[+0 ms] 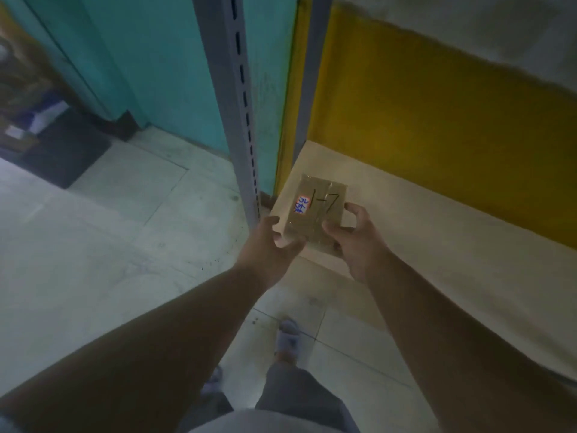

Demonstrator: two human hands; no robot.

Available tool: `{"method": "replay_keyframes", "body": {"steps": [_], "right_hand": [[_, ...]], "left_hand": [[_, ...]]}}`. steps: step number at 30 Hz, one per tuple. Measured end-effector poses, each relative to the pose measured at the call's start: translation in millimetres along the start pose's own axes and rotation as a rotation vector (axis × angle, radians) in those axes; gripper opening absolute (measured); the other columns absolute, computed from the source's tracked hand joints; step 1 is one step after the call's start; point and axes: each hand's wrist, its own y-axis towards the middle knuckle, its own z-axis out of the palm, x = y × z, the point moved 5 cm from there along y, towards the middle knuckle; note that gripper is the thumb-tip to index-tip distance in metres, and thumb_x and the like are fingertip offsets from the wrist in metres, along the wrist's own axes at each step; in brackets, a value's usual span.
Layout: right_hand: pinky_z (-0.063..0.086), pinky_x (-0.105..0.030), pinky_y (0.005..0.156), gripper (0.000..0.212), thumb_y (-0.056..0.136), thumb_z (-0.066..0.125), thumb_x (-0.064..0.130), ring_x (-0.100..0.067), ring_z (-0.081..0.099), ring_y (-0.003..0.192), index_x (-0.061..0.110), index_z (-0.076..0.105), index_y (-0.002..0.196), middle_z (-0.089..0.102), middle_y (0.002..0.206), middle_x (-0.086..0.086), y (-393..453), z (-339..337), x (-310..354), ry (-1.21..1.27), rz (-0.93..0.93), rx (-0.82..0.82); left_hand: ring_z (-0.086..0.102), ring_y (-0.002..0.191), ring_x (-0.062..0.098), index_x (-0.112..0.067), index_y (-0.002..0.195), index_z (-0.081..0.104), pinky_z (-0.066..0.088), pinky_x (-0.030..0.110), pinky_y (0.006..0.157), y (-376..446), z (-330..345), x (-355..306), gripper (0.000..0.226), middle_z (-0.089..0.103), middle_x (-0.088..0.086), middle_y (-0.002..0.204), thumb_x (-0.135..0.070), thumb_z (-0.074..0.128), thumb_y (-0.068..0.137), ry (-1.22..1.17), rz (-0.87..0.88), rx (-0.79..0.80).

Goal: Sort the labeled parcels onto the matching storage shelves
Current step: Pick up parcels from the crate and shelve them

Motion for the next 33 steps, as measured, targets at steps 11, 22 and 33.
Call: {"method": "replay_keyframes", "body": {"steps": [11,22,33], "right_hand": [[0.058,-0.053,0.085,0.063,0.078,0.079,0.031,-0.027,0.070,0.097,0.038,0.044,0.130,0.067,0.119,-0.011,55,35,-19,-0.201,0.004,0.075],[0.050,-0.034,0.087,0.056,0.086,0.070,0.035,-0.024,0.059,0.109,0.021,0.048,0.135,0.055,0.130,-0.005,16,25,11,-0.717,-0.293,-0.116],[0.041,-0.023,0.082,0.045,0.090,0.068,0.032,-0.010,0.052,0.107,0.018,0.054,0.131,0.054,0.122,0.001,-159,130,71,-0.829,-0.760,0.255]], "left_hand": [[0.055,0.127,0.019,-0.019,0.149,0.036,0.045,0.028,0.086,10,14,31,0.067,0.054,0.003,0.146,-0.035,0.069,0.092,-0.186,-0.115,-0.018],[0.060,0.113,0.017,-0.023,0.141,0.044,0.046,0.024,0.077,-6,-6,34,0.055,0.061,0.002,0.134,-0.031,0.068,0.093,-0.103,-0.059,0.000],[0.063,0.105,0.012,-0.025,0.139,0.047,0.051,0.033,0.095,-101,-124,58,0.053,0.062,-0.004,0.125,-0.036,0.068,0.091,0.088,0.043,-0.108]]}}
